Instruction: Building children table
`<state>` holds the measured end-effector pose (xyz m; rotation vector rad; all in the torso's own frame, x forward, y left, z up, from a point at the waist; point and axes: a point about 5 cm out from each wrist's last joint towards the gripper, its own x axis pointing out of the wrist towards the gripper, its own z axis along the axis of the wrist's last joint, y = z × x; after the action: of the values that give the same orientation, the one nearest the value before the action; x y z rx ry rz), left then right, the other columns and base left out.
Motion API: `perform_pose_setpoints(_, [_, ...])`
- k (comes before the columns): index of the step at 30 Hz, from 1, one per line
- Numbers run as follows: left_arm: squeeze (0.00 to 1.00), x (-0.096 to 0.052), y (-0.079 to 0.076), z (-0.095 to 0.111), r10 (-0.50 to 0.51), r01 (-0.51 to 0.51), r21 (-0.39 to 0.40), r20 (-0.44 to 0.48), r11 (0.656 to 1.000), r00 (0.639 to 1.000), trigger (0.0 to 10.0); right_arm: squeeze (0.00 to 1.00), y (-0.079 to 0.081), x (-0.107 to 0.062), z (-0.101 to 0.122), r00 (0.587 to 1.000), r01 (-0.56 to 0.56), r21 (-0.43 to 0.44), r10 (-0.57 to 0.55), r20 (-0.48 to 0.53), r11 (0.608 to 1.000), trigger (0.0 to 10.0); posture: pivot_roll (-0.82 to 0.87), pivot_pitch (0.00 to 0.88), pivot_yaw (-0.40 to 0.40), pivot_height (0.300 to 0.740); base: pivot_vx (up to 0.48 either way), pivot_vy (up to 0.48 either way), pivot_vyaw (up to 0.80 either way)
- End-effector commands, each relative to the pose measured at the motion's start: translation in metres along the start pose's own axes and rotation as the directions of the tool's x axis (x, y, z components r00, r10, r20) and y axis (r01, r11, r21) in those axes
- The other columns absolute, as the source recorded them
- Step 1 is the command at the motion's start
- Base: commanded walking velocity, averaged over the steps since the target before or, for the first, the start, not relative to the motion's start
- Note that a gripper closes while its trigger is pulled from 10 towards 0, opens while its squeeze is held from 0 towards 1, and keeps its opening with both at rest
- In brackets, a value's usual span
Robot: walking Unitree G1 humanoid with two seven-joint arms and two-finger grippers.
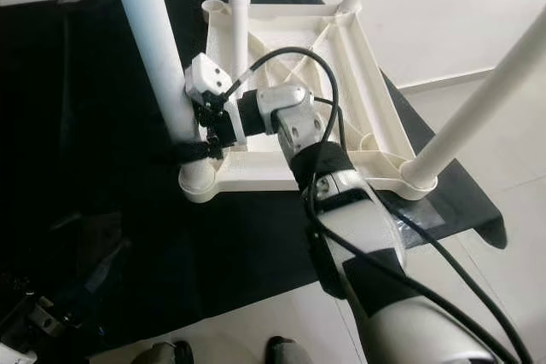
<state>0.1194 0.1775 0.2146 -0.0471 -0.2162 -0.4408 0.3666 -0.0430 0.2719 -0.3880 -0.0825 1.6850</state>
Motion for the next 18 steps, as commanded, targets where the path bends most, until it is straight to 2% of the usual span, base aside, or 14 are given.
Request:
perform_pose_setpoints(1, [0.0, -0.002, 0.0, 0.001, 0.006, -0.006, 0.001, -0.014, 1.0, 1.0, 10.0, 0.0, 0.001, 0.004, 0.001, 1.0, -0.025, -0.009, 0.025, 0.008, 1.0, 0.0, 0.2, 0.269, -0.058, 0.74, 0.0, 0.0, 0.0])
perform_pose_setpoints(5, [0.0, -0.002, 0.0, 0.001, 0.007, -0.007, 0.001, -0.013, 1.0, 1.0, 10.0, 0.0, 0.001, 0.003, -0.001, 1.0, -0.018, -0.005, 0.018, 0.013, 1.0, 0.0, 0.19, 0.27, -0.059, 0.74, 0.0, 0.0, 0.0])
perform_pose_setpoints(9, [0.0, 0.0, 0.0, 0.001, 0.006, -0.006, 0.0, -0.009, 1.0, 1.0, 10.0, 0.0, 0.0, 0.0, -0.005, 0.999, 0.043, -0.015, -0.043, 0.021, 0.999, 0.0, 0.18, 0.269, -0.06, 0.74, 0.0, 0.0, 0.0])
perform_pose_setpoints(10, [0.0, 0.001, 0.0, 0.0, 0.005, -0.005, -0.002, -0.006, 1.0, 1.0, 10.0, 0.0, -0.002, 0.001, -0.011, 0.991, 0.133, -0.019, -0.133, 0.022, 0.991, 0.0, 0.17, 0.265, -0.063, 0.74, 0.0, 0.0, 0.0])
perform_pose_setpoints(11, [0.0, 0.002, 0.001, -0.001, 0.003, -0.003, -0.003, -0.004, 1.0, 1.0, 10.0, 0.0, -0.001, 0.008, -0.023, 0.954, 0.297, 0.034, -0.298, 0.029, 0.954, 0.0, 0.16, 0.261, -0.063, 0.74, 0.0, 0.0, 0.0])
perform_pose_setpoints(12, [0.0, 0.003, 0.001, -0.002, 0.0, 0.0, -0.004, -0.001, 1.0, 1.0, 10.0, 0.0, 0.004, 0.018, -0.042, 0.829, 0.556, 0.1, -0.559, -0.002, 0.825, 0.0, 0.16, 0.258, -0.06, 0.74, 0.0, 0.0, 0.0])
perform_pose_setpoints(13, [0.0, 0.003, 0.001, -0.002, 0.0, 0.0, -0.004, -0.001, 1.0, 1.0, 10.0, 0.0, 0.004, 0.018, -0.042, 0.829, 0.556, 0.1, -0.559, -0.002, 0.825, 0.0, 0.16, 0.258, -0.06, 0.74, 0.0, 0.0, 0.0])
perform_pose_setpoints(14, [0.0, 0.004, 0.002, -0.002, -0.002, 0.002, -0.004, 0.0, 1.0, 1.0, 10.0, 0.0, 0.011, 0.019, -0.054, 0.688, 0.723, 0.136, -0.724, -0.046, 0.678, 0.0, 0.16, 0.257, -0.059, 0.74, 0.0, 0.0, 0.0])
perform_pose_setpoints(15, [0.0, 0.004, 0.002, -0.002, -0.002, 0.002, -0.004, 0.0, 1.0, 1.0, 10.0, 0.0, 0.011, 0.019, -0.054, 0.688, 0.723, 0.136, -0.724, -0.046, 0.678, 0.0, 0.16, 0.257, -0.059, 0.74, 0.0, 0.0, 0.0])
perform_pose_setpoints(16, [0.0, 0.004, 0.003, -0.002, -0.002, 0.002, -0.004, 0.001, 1.0, 1.0, 10.0, 0.0, 0.015, 0.017, -0.06, 0.589, 0.804, 0.15, -0.804, -0.077, 0.575, 0.0, 0.16, 0.257, -0.059, 0.74, 0.0, 0.0, 0.0])
perform_pose_setpoints(17, [0.0, 0.004, 0.003, -0.002, -0.002, 0.002, -0.004, 0.001, 1.0, 1.0, 10.0, 0.0, 0.015, 0.017, -0.06, 0.589, 0.804, 0.15, -0.804, -0.077, 0.575, 0.0, 0.16, 0.257, -0.059, 0.74, 0.0, 0.0, 0.0])
perform_pose_setpoints(18, [0.0, 0.006, 0.004, -0.003, -0.007, 0.007, -0.002, 0.005, 1.0, 1.0, 10.0, 0.0, 0.044, 0.03, -0.067, 0.589, 0.805, 0.153, -0.804, -0.086, 0.573, 0.0, 0.15, 0.252, -0.051, 0.74, 0.0, 0.0, 0.0])
